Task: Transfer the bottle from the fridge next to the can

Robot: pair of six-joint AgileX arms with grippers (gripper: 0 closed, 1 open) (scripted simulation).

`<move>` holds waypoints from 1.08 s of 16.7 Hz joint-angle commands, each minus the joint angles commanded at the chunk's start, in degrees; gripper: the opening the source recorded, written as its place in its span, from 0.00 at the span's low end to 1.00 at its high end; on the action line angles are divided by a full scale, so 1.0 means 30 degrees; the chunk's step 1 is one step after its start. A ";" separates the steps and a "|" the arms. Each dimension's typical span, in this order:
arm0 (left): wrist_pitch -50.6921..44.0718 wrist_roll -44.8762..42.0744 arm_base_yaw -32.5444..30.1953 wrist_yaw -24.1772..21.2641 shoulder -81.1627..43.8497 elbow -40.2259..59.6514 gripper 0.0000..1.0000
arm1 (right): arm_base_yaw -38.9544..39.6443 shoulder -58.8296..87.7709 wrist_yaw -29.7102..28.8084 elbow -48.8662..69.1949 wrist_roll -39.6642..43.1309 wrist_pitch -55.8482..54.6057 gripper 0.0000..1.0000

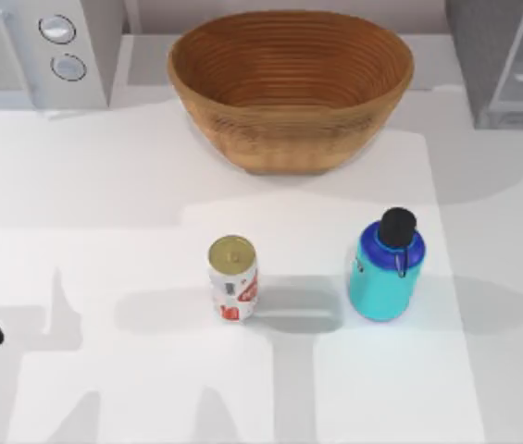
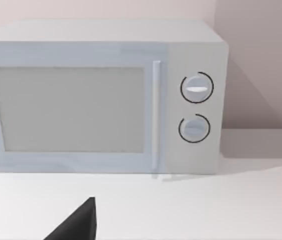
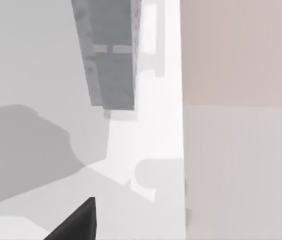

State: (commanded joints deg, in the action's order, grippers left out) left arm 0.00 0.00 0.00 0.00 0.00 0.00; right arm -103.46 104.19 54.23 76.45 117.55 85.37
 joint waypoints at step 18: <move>0.0000 0.0000 0.0000 0.0000 0.0000 0.0000 1.00 | 1.5248 0.0718 -0.2931 -0.0158 -2.3674 -1.9340 1.00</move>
State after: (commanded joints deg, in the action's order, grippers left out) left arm 0.00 0.00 0.00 0.00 0.00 0.00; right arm -57.72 106.35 45.44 75.98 46.53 27.35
